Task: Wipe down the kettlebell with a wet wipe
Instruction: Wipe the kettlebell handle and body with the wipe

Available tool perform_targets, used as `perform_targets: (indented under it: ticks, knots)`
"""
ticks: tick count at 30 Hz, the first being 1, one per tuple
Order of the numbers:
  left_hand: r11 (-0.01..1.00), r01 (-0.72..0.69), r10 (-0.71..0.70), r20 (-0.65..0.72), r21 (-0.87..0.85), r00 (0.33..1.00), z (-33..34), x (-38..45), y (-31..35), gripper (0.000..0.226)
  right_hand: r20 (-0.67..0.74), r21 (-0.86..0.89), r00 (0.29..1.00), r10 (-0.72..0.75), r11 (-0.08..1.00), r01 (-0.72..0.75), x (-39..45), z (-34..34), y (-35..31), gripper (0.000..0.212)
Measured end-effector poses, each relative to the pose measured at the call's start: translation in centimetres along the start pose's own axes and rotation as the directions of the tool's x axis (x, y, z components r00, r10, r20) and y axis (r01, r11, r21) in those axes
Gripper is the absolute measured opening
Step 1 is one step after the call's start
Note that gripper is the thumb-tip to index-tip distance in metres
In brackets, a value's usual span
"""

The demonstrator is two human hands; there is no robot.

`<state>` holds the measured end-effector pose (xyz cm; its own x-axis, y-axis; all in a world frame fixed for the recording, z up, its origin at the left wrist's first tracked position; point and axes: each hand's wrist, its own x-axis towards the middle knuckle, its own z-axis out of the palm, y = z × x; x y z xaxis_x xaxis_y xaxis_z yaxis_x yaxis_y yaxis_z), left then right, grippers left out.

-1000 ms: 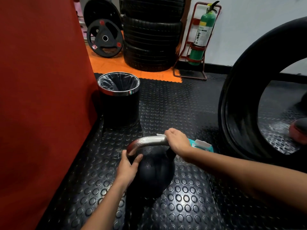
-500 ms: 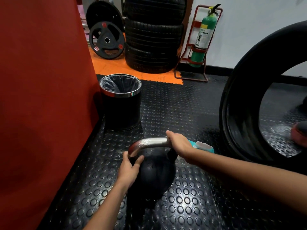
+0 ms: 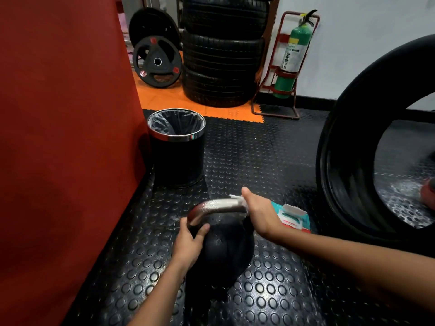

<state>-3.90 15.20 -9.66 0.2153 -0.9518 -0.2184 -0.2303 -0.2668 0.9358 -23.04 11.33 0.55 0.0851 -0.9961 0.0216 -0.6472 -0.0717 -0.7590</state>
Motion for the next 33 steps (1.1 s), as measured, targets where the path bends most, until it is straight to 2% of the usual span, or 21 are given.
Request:
perform_targets:
  ticks: [2, 3, 4, 6, 7, 10, 12, 14, 16, 18, 19, 22, 23, 25, 27, 29, 31, 32, 33]
  knots:
    - [1.0, -0.006, 0.006, -0.002, 0.002, 1.0, 0.0, 0.1, 0.0, 0.034, 0.046, -0.03, 0.987, 0.152, 0.988, -0.151, 0.5, -0.6, -1.2, 0.066]
    - [1.0, -0.007, 0.007, -0.006, -0.003, 1.0, 0.0, 0.1, 0.0, 0.034, 0.062, -0.098, 0.991, 0.12, 0.989, -0.114, 0.6, -0.5, -1.6, 0.065]
    - [1.0, -0.008, 0.007, -0.008, -0.006, 1.0, 0.0, 0.2, -0.2, 0.034, 0.084, -0.212, 0.996, 0.007, 0.977, 0.011, 0.5, -0.2, -1.8, 0.061]
    - [1.0, -0.013, 0.013, -0.002, -0.013, 1.0, 0.0, 0.3, -0.3, 0.034, 0.134, -0.404, 0.959, -0.249, 0.871, 0.282, -0.5, 1.0, -1.5, 0.058]
    - [1.0, -0.016, 0.016, -0.003, -0.016, 1.0, 0.0, 0.2, -0.3, 0.033, 0.145, -0.409, 0.936, -0.32, 0.842, 0.352, -1.1, 1.5, -0.9, 0.06]
    - [0.999, -0.027, 0.027, -0.01, -0.028, 1.0, 0.1, 0.1, -0.2, 0.029, 0.111, -0.301, 0.906, -0.408, 0.855, 0.422, -1.7, 1.1, 1.0, 0.059]
    - [0.999, -0.031, 0.03, -0.012, -0.028, 0.999, 0.1, 0.1, -0.2, 0.028, 0.039, -0.266, 0.921, -0.387, 0.885, 0.383, -2.0, 1.1, 2.5, 0.056]
    - [0.999, -0.027, 0.026, -0.008, -0.025, 1.0, 0.1, 0.0, -0.2, 0.029, -0.053, -0.151, 0.979, -0.198, 0.97, 0.188, -1.8, 1.4, 3.2, 0.057]
    - [0.999, -0.032, 0.032, -0.009, -0.03, 0.999, 0.0, 0.1, -0.3, 0.027, -0.104, -0.007, 0.995, -0.001, 1.0, 0.0, -1.4, 1.4, 2.1, 0.059]
    - [1.0, -0.017, 0.017, -0.006, -0.025, 1.0, 0.1, 0.1, -0.2, 0.028, -0.077, 0.046, 0.996, 0.048, 0.998, -0.044, -1.0, 0.9, 0.4, 0.058]
    - [1.0, -0.013, 0.013, -0.008, -0.021, 1.0, 0.0, 0.1, -0.1, 0.03, -0.038, 0.007, 0.999, 0.018, 1.0, -0.018, -0.8, 0.5, -0.4, 0.055]
    - [1.0, -0.011, 0.011, -0.017, -0.004, 1.0, 0.1, 0.1, 0.0, 0.034, 0.054, -0.265, 0.975, -0.217, 0.938, 0.224, -0.5, 0.5, -1.7, 0.055]
    - [1.0, -0.008, 0.008, -0.013, 0.002, 1.0, 0.1, 0.0, 0.1, 0.034, 0.074, -0.293, 0.955, -0.288, 0.909, 0.297, -0.5, 0.6, -1.4, 0.057]
    - [1.0, 0.003, -0.003, -0.007, 0.013, 1.0, 0.0, 0.0, 0.0, 0.034, 0.069, -0.212, 0.925, -0.373, 0.901, 0.379, -0.6, 0.6, 0.1, 0.059]
    - [1.0, 0.014, -0.014, -0.003, 0.02, 1.0, 0.0, 0.0, -0.1, 0.036, 0.014, -0.059, 0.964, -0.265, 0.962, 0.266, -0.7, 0.3, 1.5, 0.052]
    - [1.0, 0.017, -0.017, -0.003, 0.019, 1.0, 0.0, 0.0, 0.0, 0.036, 0.056, 0.047, 0.998, -0.036, 0.998, 0.034, 0.0, -0.2, 1.8, 0.053]
    - [1.0, 0.013, -0.013, -0.004, 0.016, 1.0, 0.0, 0.0, 0.1, 0.035, 0.106, 0.086, 0.978, 0.179, 0.978, -0.188, 0.8, -0.6, 1.2, 0.06]
    - [1.0, 0.013, -0.013, -0.002, 0.018, 1.0, 0.0, 0.1, 0.1, 0.035, 0.113, 0.086, 0.962, 0.247, 0.962, -0.258, 1.0, -0.8, 0.6, 0.064]
    - [1.0, 0.009, -0.009, -0.003, 0.014, 1.0, 0.0, 0.1, 0.1, 0.035, 0.107, 0.059, 0.96, 0.259, 0.962, -0.266, 0.9, -0.8, -0.2, 0.065]
